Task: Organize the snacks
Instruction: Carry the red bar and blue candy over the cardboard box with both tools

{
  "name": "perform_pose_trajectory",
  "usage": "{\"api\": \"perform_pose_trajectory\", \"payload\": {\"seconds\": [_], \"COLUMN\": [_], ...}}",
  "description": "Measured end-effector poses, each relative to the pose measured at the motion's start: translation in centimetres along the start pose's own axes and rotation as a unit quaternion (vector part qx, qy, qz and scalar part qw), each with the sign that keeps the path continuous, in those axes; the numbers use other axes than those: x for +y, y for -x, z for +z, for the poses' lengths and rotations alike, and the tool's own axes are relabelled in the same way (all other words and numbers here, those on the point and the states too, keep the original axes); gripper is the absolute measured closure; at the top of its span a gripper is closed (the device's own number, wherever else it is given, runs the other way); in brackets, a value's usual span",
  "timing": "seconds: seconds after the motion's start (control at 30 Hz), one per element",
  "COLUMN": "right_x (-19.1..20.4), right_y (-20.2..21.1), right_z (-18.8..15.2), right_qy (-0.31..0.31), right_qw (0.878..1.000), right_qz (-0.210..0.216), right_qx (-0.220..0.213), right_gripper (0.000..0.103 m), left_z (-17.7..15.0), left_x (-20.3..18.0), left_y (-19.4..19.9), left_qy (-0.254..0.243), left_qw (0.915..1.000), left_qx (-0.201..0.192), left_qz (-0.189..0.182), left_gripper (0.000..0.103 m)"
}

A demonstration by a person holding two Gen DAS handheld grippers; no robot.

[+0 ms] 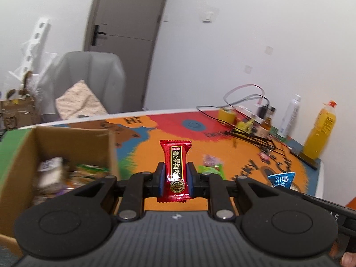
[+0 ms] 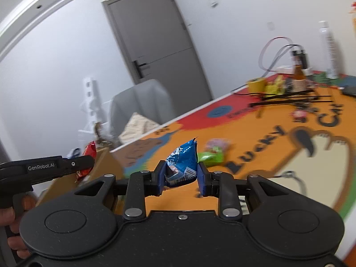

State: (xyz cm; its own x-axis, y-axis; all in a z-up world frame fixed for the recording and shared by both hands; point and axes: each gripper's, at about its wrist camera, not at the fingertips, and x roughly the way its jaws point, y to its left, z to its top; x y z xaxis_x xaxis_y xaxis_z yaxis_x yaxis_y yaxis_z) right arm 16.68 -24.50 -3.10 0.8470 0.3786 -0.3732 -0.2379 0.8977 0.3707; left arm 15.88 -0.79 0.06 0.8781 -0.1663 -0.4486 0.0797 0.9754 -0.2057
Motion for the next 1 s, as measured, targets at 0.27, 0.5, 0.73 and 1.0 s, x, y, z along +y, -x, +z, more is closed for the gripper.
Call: {"api": "perform_pose_trajectory", "payload": {"seconds": [0.27,0.5,0.73,1.0], "right_x": [4.4,7.6,10.2,12.7], "right_y": [-3.0,-4.8,-6.4,-8.2], "right_z": [0.5,1.1,1.3,1.6], "right_qy": [0.020,0.040,0.059,0.075], "right_qw": [0.997,0.993,0.988,0.982], "right_qz": [0.069,0.107,0.137,0.163], "right_qx": [0.015,0.027,0.043,0.064], "right_gripper": [0.075,0.075,0.075,0.075], "left_z": [0.8,1.0,1.0,0.9], "left_x": [5.0,7.9,10.1,12.6], "left_y": [2.8,3.9,3.8,4.5], "left_qy": [0.022,0.039,0.061,0.096], "left_qw": [0.9973,0.9937,0.9908,0.9844], "left_qx": [-0.016,-0.018,-0.010,-0.012], "left_qz": [0.069,0.104,0.120,0.147], "left_gripper": [0.084,0.084,0.084,0.076]}}
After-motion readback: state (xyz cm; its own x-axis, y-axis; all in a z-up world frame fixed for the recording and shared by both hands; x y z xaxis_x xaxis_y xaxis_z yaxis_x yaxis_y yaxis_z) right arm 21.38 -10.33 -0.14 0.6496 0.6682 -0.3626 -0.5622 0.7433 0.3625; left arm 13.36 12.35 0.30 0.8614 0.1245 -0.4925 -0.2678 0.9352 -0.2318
